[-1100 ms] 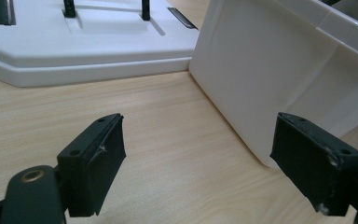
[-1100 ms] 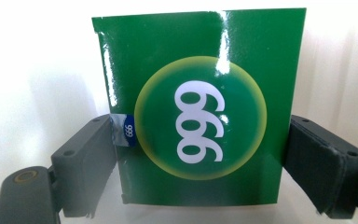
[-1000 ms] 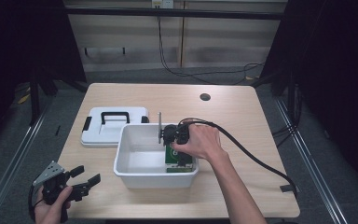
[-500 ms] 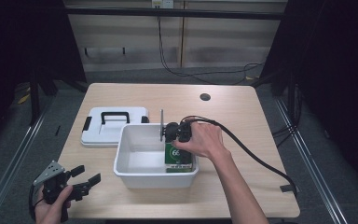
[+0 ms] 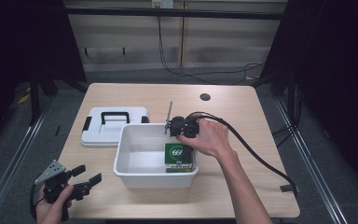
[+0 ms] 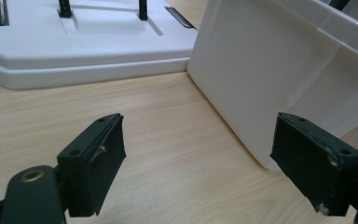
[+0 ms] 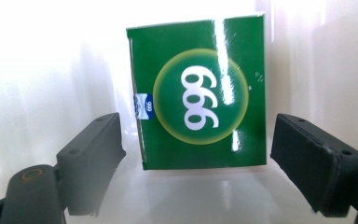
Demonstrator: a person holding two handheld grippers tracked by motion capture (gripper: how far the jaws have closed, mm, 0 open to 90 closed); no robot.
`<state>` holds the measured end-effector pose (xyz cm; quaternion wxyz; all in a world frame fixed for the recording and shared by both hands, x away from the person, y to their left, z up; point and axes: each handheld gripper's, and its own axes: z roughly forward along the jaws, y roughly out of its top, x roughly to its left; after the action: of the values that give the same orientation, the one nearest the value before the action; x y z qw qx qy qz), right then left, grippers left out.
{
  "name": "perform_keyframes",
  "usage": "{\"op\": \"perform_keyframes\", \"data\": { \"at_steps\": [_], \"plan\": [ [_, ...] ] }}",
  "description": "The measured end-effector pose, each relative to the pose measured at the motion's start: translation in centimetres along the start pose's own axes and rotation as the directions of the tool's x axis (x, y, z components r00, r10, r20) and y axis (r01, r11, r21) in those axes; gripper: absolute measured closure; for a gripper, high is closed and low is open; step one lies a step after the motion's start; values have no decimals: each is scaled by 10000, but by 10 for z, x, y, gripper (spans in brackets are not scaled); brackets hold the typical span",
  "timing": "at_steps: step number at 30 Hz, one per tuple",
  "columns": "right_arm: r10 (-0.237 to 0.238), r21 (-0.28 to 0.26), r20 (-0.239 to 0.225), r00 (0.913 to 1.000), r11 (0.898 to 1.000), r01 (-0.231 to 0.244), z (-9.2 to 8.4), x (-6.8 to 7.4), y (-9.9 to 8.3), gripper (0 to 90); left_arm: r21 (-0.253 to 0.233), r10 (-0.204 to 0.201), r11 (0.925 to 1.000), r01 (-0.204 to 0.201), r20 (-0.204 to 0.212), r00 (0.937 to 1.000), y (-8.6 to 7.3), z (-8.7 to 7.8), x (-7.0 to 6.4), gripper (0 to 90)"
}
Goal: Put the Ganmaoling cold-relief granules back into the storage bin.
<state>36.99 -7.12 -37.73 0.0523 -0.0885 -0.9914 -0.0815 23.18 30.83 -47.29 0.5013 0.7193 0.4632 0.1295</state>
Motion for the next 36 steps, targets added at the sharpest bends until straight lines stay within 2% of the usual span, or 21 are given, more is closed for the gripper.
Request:
{"op": "perform_keyframes", "data": {
  "at_steps": [2,4,6,7,8,10,14,17,19,21,22,24,26,31,33,36],
  "plan": [
    [-9,-544,-89,10000,9985,4,-4,1,-3,158,0,34,10000,-34,-12,10000,0,0,0,169],
    [139,-848,-34,9999,9963,-141,-5,2,-5,158,-7,7,10000,-7,-11,10000,0,0,0,169],
    [13,-1235,45,10000,9923,-7,-6,1,-8,158,-23,11,10000,-11,-28,10000,0,0,0,169],
    [99,-1364,30,9999,9906,-94,-7,1,-9,158,-29,27,10000,-27,-46,10000,0,-1,0,169],
    [78,-1700,109,9999,9854,-59,-7,1,-11,158,-43,-14,10000,14,-47,10000,0,-1,0,169],
    [298,-1944,168,9994,9806,-260,-9,3,-14,158,-20,-31,10000,31,-49,10000,-1,0,0,169],
    [281,-2430,183,9994,9697,-228,-13,4,-19,158,-34,-33,10000,33,-95,9999,-1,-1,1,169],
    [670,-2655,139,9977,9622,-609,-18,6,-24,162,-24,4,10000,-4,-141,9999,-1,-1,1,171],
    [858,-3092,378,9956,9484,-701,-22,9,-30,162,-32,0,10000,-1,-151,9999,-1,-1,1,171],
    [885,-3587,353,9954,9308,-700,-25,9,-36,162,-29,-58,10000,57,-152,9999,-1,-1,1,171],
    [866,-3991,400,9954,9147,-635,-27,10,-40,162,-33,-8,10000,8,-169,9999,-1,-2,1,171],
    [927,-4346,341,9951,8980,-688,-30,11,-46,162,-39,-74,10000,73,-178,9998,-1,-2,1,171],
    [931,-4604,415,9948,8854,-637,-32,13,-51,162,-34,-72,10000,71,-187,9998,-1,-2,1,171],
    [1065,-4648,487,9931,8825,-719,-35,16,-61,162,-48,-57,10000,56,-206,9998,-1,-2,1,172],
    [1134,-4569,562,9920,8863,-754,-36,18,-64,162,-45,-51,10000,50,-208,9998,-1,-2,2,171],
    [1196,-4622,635,9908,8834,-770,-37,22,-73,162,-42,-46,10000,45,-201,9998,-1,-3,2,171]
  ]
}}
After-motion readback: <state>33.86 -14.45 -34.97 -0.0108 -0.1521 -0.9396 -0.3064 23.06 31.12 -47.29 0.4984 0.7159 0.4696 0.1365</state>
